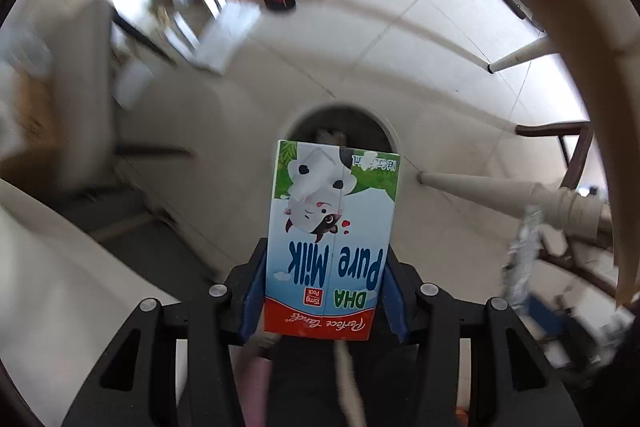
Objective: Collect trash
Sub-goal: 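Carry carton and foil pack over the bin and open both tools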
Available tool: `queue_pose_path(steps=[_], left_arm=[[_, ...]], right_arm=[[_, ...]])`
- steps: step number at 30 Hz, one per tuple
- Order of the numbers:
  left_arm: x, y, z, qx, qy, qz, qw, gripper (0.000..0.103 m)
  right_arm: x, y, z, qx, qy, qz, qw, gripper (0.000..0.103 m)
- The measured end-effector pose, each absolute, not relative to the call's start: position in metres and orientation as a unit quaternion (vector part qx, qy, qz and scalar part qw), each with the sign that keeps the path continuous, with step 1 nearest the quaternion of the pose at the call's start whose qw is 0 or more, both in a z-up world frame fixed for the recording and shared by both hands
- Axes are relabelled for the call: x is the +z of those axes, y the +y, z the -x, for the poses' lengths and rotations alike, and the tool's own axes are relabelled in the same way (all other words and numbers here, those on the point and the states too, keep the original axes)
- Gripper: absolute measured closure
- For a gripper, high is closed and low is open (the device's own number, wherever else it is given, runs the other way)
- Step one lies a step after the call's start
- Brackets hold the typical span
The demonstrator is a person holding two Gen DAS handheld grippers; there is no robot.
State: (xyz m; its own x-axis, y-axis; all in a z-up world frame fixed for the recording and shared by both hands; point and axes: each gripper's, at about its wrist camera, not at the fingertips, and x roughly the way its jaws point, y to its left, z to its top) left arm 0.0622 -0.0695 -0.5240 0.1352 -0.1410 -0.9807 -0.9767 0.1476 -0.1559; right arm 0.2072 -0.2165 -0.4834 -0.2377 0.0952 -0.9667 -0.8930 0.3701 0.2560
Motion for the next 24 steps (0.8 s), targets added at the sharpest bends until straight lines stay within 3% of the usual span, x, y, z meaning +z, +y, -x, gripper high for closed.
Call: queue_pose_path(steps=[8,16,18,20,22,24], left_arm=[[-0.644,-0.040,-0.064,0.336,0.510,0.614,0.500,0.056],[-0.697,-0.027,-0.078,0.314,0.537,0.605,0.497,0.053],[-0.699,-0.027,-0.080,0.310,0.537,0.604,0.501,0.043],[-0.699,-0.027,-0.079,0.310,0.535,0.602,0.506,0.014],[-0.698,-0.029,-0.078,0.314,0.537,0.595,0.508,0.008],[-0.695,-0.029,-0.078,0.329,0.544,0.582,0.507,0.008]], right_arm=[[-0.612,-0.197,-0.207,0.430,0.667,0.316,0.520,0.041],[-0.706,-0.170,-0.212,0.417,0.680,0.319,0.511,0.040],[-0.719,-0.167,-0.213,0.414,0.684,0.319,0.508,0.040],[-0.729,-0.163,-0.212,0.413,0.691,0.321,0.499,0.039],[-0.736,-0.163,-0.212,0.413,0.694,0.323,0.493,0.039],[-0.740,-0.162,-0.210,0.413,0.696,0.329,0.488,0.035]])
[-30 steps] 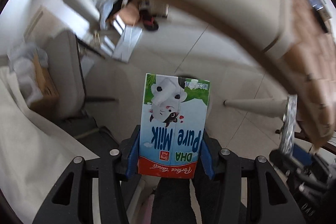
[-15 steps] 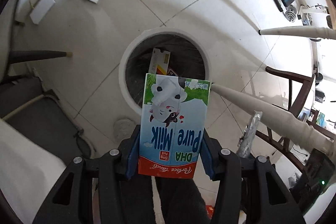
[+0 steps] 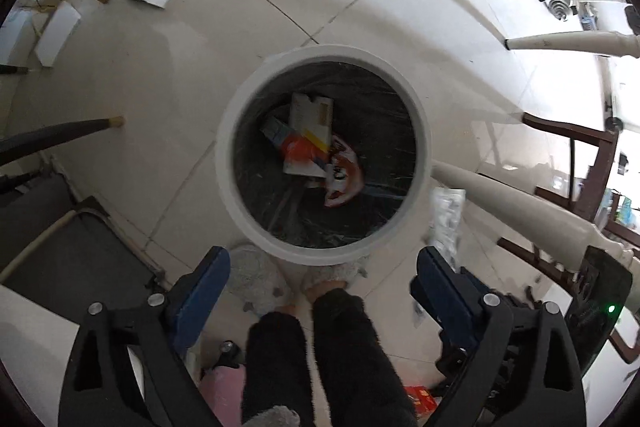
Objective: Collect trash
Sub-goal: 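Carry carton and foil pack over the bin and open both tools, then move both tools back from the bin to the table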
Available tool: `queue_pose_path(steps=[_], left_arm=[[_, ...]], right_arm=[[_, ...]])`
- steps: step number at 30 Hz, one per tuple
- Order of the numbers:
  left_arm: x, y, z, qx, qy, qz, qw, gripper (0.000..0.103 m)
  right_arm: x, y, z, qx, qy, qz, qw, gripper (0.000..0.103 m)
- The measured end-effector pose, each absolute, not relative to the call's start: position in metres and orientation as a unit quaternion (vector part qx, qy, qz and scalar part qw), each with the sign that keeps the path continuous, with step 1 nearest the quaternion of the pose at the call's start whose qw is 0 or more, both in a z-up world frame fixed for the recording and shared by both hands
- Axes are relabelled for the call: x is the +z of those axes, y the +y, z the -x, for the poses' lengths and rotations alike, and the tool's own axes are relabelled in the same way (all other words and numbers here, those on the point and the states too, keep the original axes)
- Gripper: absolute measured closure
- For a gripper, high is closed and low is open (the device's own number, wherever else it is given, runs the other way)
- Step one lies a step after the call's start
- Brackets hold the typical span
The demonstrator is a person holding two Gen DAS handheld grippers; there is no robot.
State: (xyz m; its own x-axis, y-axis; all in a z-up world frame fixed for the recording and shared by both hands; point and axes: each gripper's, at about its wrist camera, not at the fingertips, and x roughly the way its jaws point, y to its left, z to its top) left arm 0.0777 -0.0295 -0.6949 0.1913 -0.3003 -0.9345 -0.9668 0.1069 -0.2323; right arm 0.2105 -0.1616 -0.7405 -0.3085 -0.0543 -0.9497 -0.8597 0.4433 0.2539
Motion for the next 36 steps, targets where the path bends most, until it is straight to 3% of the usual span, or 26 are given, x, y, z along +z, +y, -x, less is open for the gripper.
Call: queue_pose_path(steps=[1,2,4,6,11,20,36], left_arm=[[-0.692,-0.030,-0.077,0.339,0.548,0.572,0.508,0.008],[-0.688,-0.031,-0.076,0.347,0.554,0.561,0.508,0.008],[-0.677,-0.033,-0.073,0.375,0.566,0.527,0.512,0.008],[-0.661,-0.038,-0.072,0.398,0.574,0.491,0.521,0.008],[-0.626,-0.057,-0.066,0.430,0.589,0.430,0.533,0.008],[-0.558,-0.085,-0.057,0.447,0.589,0.414,0.531,0.008],[-0.368,-0.123,-0.047,0.466,0.559,0.380,0.571,0.008]], right_arm=[[-0.741,-0.162,-0.211,0.411,0.697,0.328,0.487,0.030],[-0.741,-0.163,-0.212,0.410,0.696,0.329,0.489,0.017],[-0.738,-0.162,-0.212,0.410,0.688,0.334,0.497,0.012],[-0.732,-0.162,-0.212,0.402,0.685,0.340,0.504,0.000],[-0.706,-0.166,-0.209,0.394,0.669,0.356,0.520,0.000],[-0.626,-0.182,-0.205,0.391,0.648,0.374,0.536,0.000],[-0.384,-0.216,-0.211,0.441,0.622,0.351,0.544,0.000]])
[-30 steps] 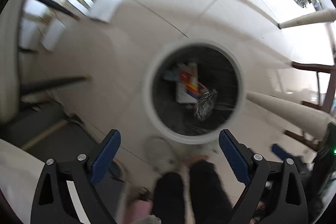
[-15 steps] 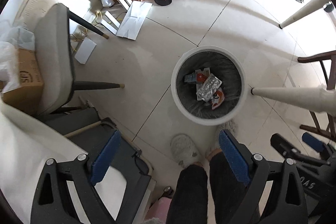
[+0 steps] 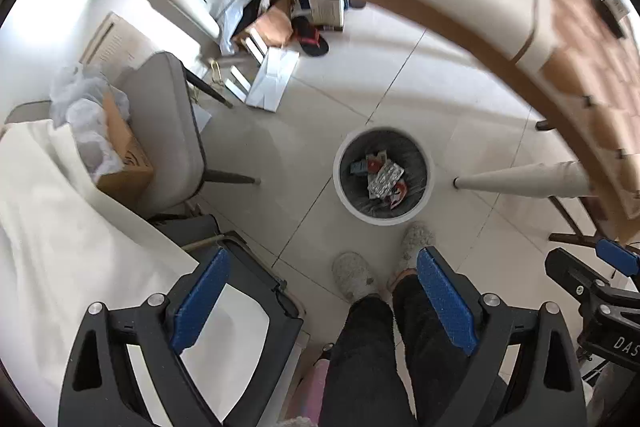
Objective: Collect trash
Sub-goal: 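Move both tools back from the bin to the table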
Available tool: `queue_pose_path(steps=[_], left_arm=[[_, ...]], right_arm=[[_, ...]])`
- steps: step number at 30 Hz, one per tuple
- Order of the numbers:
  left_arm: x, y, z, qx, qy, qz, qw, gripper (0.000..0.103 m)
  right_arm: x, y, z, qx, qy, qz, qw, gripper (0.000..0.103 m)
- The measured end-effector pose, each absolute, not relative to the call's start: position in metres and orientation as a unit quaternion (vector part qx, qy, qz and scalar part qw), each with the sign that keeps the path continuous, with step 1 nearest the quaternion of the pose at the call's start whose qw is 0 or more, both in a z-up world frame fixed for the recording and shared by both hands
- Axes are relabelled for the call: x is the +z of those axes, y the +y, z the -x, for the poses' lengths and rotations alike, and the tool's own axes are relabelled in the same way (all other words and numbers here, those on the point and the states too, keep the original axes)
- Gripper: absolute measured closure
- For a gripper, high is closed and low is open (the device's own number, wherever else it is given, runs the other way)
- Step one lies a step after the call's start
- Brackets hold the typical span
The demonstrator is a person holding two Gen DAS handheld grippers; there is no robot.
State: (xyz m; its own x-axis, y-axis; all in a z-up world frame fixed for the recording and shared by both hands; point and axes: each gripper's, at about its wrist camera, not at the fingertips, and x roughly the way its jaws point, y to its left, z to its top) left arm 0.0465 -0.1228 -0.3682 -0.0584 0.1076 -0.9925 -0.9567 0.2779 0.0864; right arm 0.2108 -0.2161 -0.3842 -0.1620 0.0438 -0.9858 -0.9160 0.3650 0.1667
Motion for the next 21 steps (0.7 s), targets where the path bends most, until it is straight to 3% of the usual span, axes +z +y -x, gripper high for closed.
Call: queue_pose_path(steps=[12,21], left_arm=[[-0.264,-0.119,-0.055,0.478,0.509,0.358,0.620,0.008],[-0.203,-0.045,-0.120,0.493,0.461,0.334,0.659,0.007]], right_arm=[[-0.251,-0.216,-0.225,0.486,0.603,0.297,0.558,0.000],[-0.202,-0.152,-0.308,0.479,0.610,0.203,0.598,0.000]])
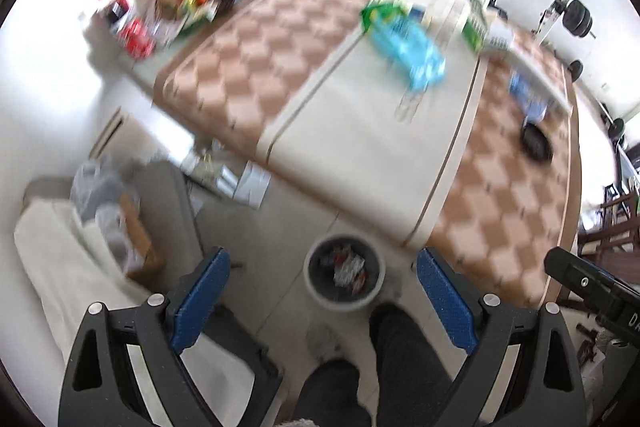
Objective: Collect trash
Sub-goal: 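Move both tools back from the bin to the table, then grasp the blue-green rice bag with the left tool while the right tool grasps the blue printed bag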
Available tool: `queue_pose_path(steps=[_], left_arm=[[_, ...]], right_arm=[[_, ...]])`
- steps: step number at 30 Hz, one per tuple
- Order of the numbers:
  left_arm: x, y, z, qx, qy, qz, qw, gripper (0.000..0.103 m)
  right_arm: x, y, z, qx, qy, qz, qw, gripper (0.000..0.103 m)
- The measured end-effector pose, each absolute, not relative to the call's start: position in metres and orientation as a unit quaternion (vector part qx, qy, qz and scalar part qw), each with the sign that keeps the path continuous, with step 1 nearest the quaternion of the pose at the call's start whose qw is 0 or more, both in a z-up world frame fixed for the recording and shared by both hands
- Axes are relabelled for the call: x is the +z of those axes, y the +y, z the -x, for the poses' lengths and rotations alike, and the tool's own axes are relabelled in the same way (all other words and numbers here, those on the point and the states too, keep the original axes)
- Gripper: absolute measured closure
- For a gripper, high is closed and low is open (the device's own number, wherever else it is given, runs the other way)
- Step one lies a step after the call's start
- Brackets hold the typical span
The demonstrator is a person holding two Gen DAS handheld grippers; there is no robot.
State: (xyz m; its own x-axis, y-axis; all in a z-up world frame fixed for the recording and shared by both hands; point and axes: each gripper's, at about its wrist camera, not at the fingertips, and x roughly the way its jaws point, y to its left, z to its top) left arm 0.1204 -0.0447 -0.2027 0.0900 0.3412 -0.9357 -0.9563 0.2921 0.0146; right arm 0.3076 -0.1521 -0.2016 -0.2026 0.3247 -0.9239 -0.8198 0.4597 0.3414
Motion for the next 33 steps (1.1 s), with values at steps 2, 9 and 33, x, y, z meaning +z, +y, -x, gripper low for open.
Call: queue_pose_path(steps=[2,9,33], left_arm=[[-0.196,-0.017,-0.144,0.493,0.456,0.334,0.662,0.007],[-0.216,0.096,-0.229,0.473,0.453,0.391,0.647,0.000],[-0.364,0.255,-0.299,0.468,0.502,0.493,0.534,0.023]], right_arm=[[-0.198,-0.130,-0.340,0.470,0.609,0.194,0.609,0.000],[-0.222,-0.045,-0.463,0.422,0.618,0.212,0.629,0.000],[-0.371,0.139,-0.589,0.377,0.587,0.393,0.599,0.029]])
